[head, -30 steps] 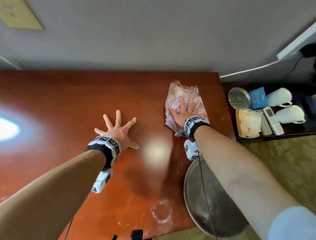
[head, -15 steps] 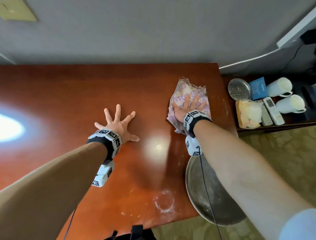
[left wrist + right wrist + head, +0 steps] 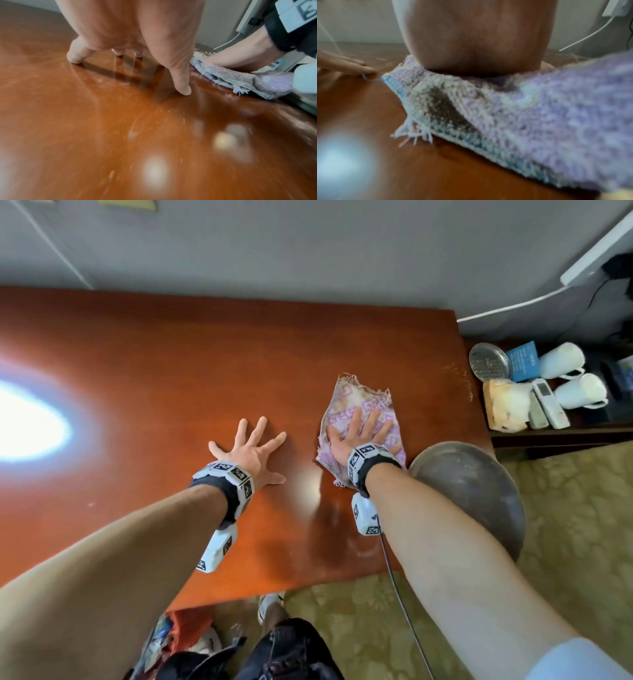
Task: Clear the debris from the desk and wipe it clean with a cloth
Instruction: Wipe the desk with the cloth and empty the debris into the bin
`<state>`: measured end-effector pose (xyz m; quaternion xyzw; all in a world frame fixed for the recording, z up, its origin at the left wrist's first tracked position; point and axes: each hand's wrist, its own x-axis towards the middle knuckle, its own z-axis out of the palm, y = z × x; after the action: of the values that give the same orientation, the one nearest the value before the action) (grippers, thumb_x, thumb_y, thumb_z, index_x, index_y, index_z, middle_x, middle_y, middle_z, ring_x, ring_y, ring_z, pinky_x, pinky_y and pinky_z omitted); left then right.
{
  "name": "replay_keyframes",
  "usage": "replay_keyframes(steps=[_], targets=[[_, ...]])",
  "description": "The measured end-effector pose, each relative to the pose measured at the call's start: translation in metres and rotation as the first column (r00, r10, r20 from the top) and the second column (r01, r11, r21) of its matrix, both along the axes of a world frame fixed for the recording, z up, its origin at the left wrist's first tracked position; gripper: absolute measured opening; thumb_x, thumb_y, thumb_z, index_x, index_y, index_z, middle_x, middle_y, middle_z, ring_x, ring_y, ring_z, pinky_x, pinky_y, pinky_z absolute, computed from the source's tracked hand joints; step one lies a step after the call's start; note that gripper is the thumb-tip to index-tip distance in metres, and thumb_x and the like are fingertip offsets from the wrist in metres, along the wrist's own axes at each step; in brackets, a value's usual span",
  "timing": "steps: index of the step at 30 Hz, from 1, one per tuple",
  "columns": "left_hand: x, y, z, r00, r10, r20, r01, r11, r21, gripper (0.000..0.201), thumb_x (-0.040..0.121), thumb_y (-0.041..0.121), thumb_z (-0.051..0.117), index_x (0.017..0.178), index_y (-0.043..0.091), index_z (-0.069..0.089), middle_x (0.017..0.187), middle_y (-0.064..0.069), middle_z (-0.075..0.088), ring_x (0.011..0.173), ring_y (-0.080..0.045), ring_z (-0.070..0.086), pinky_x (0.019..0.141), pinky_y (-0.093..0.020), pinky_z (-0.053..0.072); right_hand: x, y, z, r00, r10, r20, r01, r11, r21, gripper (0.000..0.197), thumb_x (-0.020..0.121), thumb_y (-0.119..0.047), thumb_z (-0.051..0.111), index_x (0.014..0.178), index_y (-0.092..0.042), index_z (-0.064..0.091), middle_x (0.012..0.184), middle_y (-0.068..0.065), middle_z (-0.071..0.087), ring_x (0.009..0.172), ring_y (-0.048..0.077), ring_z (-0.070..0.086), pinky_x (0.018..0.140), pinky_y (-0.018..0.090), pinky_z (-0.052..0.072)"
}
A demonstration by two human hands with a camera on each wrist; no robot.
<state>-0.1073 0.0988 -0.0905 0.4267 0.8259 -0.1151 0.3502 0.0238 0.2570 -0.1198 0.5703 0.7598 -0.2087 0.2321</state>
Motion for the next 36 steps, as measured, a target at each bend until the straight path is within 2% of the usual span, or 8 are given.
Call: replay_keyframes(steps=[4, 9, 17, 21, 27, 32, 36], targets=[[0.004, -0.045, -0.001, 1.0, -0.018, 0.016, 0.017, 0.999, 0.029, 0.086, 0.084, 0.064, 0.059, 0.147, 0.056, 0.001, 0.159, 0.015, -0.022, 0.147, -0.019, -0.021, 0.106, -0.074, 0.013, 0.008, -0.061, 0.002, 0.999, 0.038, 0.003, -0.038, 0.999, 0.015, 0.079, 0.09, -0.074, 0.009, 0.15, -0.034, -0.022, 0.156, 0.002, -0.037, 0.142, 0.037, -0.033, 0.107, 0.073, -0.011], [0.015, -0.107, -0.009, 0.999, -0.045, -0.02, 0.046, 0.998, 0.052, 0.081, 0.086, 0.068, 0.051, 0.147, 0.057, -0.001, 0.159, 0.014, -0.022, 0.147, -0.019, -0.02, 0.106, -0.074, 0.011, 0.019, -0.133, -0.001, 0.999, 0.044, 0.013, -0.044, 0.999, 0.013, 0.078, 0.091, -0.073, 0.01, 0.151, -0.034, -0.022, 0.155, 0.002, -0.038, 0.14, 0.036, -0.036, 0.106, 0.074, -0.012], [0.031, -0.142, -0.001, 0.997, -0.077, 0.002, 0.077, 0.997, 0.002, 0.08, 0.088, 0.062, 0.054, 0.147, 0.056, 0.001, 0.159, 0.012, -0.022, 0.148, -0.021, -0.019, 0.109, -0.071, 0.013, 0.049, -0.221, -0.005, 0.988, 0.151, -0.039, -0.15, 0.989, 0.014, 0.076, 0.093, -0.069, 0.013, 0.152, -0.034, -0.021, 0.154, 0.0, -0.039, 0.139, 0.034, -0.038, 0.104, 0.073, -0.016], [0.037, -0.139, 0.001, 0.998, -0.062, -0.004, 0.062, 0.998, -0.01, 0.083, 0.087, 0.06, 0.057, 0.149, 0.054, 0.002, 0.16, 0.009, -0.022, 0.148, -0.024, -0.017, 0.109, -0.07, 0.016, 0.076, -0.228, -0.005, 0.982, 0.177, -0.064, -0.176, 0.984, 0.019, 0.075, 0.094, -0.07, 0.015, 0.152, -0.037, -0.019, 0.155, -0.003, -0.038, 0.139, 0.031, -0.039, 0.105, 0.072, -0.018], [0.041, -0.125, 0.002, 0.998, -0.056, -0.032, 0.055, 0.998, -0.029, 0.091, 0.082, 0.061, 0.063, 0.148, 0.054, 0.001, 0.16, 0.005, -0.022, 0.148, -0.028, -0.016, 0.109, -0.07, 0.017, 0.105, -0.199, -0.002, 0.991, 0.122, -0.057, -0.122, 0.993, 0.005, 0.075, 0.093, -0.07, 0.016, 0.151, -0.039, -0.02, 0.155, -0.003, -0.037, 0.139, 0.031, -0.039, 0.105, 0.071, -0.018], [0.044, -0.12, -0.002, 0.999, -0.019, -0.044, 0.02, 1.0, 0.013, 0.092, 0.082, 0.062, 0.063, 0.149, 0.052, 0.001, 0.16, 0.002, -0.022, 0.148, -0.024, -0.015, 0.111, -0.067, 0.015, 0.099, -0.184, -0.004, 0.995, 0.096, -0.042, -0.096, 0.995, -0.007, 0.077, 0.091, -0.073, 0.013, 0.149, -0.038, -0.024, 0.154, 0.0, -0.039, 0.138, 0.034, -0.039, 0.104, 0.072, -0.02], [0.032, -0.148, -0.004, 0.997, 0.04, -0.065, -0.036, 0.998, 0.06, 0.09, 0.083, 0.065, 0.059, 0.151, 0.047, 0.003, 0.161, 0.001, -0.02, 0.149, -0.02, -0.013, 0.113, -0.062, 0.014, 0.085, -0.184, -0.004, 0.999, 0.044, -0.006, -0.044, 0.999, -0.004, 0.077, 0.091, -0.073, 0.009, 0.149, -0.036, -0.025, 0.153, 0.003, -0.04, 0.138, 0.038, -0.039, 0.104, 0.073, -0.018]])
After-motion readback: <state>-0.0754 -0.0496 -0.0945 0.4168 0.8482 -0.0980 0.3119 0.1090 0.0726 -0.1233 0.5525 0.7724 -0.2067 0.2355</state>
